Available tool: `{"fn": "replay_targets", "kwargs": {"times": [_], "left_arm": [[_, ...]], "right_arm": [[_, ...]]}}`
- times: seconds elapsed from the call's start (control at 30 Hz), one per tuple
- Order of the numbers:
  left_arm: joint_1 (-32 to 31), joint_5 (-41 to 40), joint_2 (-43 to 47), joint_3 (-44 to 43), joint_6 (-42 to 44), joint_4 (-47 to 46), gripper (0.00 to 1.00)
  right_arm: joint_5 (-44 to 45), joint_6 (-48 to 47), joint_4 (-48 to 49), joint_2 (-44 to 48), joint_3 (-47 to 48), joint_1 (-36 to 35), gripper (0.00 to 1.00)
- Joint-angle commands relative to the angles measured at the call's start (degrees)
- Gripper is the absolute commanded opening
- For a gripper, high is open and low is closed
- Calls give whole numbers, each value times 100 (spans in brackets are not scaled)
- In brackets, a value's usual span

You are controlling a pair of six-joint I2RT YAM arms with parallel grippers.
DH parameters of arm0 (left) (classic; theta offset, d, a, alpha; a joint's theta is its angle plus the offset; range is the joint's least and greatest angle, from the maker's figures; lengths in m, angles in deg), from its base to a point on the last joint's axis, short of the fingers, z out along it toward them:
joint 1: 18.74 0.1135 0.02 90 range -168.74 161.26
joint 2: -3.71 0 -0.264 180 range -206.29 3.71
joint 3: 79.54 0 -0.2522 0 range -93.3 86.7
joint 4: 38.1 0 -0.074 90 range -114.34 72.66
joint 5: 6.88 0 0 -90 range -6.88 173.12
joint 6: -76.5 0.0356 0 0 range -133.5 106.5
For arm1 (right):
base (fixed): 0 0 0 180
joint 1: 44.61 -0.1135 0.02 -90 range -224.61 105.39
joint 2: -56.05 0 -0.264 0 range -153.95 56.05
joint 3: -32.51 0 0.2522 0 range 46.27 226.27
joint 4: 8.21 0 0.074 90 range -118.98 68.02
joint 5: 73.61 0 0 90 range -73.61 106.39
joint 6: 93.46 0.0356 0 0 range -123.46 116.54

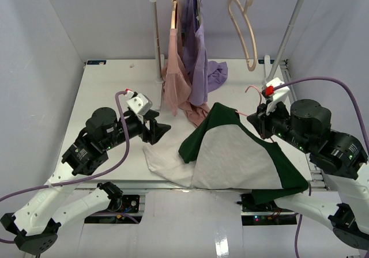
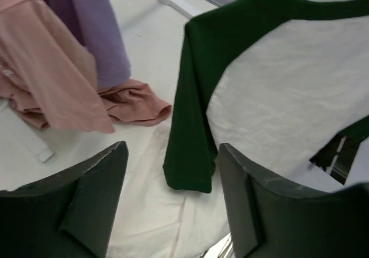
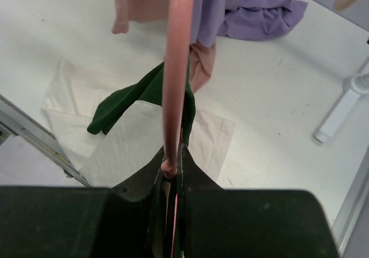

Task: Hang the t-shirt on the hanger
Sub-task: Place the hanger at the clothesline.

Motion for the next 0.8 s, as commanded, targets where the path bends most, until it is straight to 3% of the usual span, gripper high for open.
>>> {"fn": "replay_targets", "kwargs": {"times": [0.0,0.23,0.4,0.53,0.63,0.77], "left_arm": [[-1,1041,196,379,-645,-1044,97],[-1,-101,278,950,-1417,-1689,98],[-1,-1217,239,1301,-1931,-1925,98],[-1,-1328,671,2084,-2345,-2733,98],[-1,-1273,750,2651,-2358,-3339,98],[-1,-1449,677,3017,-2392,-3708,98]], "right_arm": [[819,213,55,-109,56,7,8],[1640,69,548,-734,439,7,8],[2276,-59,712,-1871,1756,16,8],[2837,-556,872,-2732,2673,24,8],[2859,-896,883,-3149,3543,87,8],[2825,-1292,1322,-3565,4014,172,8]]}}
